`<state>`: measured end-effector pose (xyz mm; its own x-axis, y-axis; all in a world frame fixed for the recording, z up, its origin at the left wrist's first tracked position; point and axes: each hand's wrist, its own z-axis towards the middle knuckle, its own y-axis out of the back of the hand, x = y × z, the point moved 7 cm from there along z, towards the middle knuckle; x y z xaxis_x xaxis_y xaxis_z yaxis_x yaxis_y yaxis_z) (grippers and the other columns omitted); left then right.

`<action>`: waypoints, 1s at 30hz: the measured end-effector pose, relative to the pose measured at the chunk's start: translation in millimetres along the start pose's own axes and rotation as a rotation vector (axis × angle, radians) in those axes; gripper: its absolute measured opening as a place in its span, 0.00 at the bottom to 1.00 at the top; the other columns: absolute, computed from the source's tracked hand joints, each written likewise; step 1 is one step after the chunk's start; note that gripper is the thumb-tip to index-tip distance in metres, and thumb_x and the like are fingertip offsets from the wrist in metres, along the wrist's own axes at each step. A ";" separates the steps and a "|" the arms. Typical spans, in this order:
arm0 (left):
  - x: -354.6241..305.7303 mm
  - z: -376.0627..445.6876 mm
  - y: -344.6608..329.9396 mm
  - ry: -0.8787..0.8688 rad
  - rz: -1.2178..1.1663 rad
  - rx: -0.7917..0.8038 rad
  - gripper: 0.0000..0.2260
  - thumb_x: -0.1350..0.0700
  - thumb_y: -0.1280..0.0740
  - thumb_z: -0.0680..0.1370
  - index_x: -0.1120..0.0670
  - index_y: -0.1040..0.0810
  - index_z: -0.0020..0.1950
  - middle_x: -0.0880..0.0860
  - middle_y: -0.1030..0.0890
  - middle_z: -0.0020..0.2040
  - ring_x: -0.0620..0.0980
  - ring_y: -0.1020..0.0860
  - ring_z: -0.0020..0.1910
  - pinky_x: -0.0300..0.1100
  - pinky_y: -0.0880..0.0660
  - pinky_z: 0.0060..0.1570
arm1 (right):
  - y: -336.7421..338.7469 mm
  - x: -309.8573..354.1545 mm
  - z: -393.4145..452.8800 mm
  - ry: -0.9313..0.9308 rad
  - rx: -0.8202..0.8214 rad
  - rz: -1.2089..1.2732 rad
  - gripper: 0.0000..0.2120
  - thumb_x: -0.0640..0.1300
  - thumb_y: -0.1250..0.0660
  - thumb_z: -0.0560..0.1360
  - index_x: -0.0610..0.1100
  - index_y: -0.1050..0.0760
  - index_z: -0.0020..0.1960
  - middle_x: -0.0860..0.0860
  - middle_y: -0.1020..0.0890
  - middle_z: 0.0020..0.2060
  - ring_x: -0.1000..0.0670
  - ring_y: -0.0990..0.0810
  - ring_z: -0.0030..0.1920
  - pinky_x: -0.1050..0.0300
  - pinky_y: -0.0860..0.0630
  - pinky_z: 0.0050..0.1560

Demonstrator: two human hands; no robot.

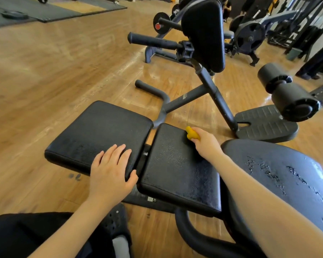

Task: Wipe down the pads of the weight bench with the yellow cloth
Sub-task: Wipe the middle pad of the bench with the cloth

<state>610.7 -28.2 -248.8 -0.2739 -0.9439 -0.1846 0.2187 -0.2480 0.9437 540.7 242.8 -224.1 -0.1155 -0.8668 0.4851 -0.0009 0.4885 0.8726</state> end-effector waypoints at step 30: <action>-1.5 -0.2 0.8 0.009 0.032 0.011 0.26 0.44 0.45 0.70 0.56 0.24 0.61 0.55 0.23 0.62 0.55 0.27 0.64 0.55 0.33 0.61 | 16.0 -36.0 -15.1 -0.043 -0.051 0.083 0.17 0.43 0.40 0.78 0.47 0.30 0.66 0.48 0.23 0.62 0.46 0.27 0.64 0.59 0.34 0.60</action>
<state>611.4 -27.0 -247.9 -0.2588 -0.9532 -0.1561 0.2172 -0.2149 0.9522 559.9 280.2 -226.7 -0.1558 -0.8178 0.5540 0.0613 0.5517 0.8318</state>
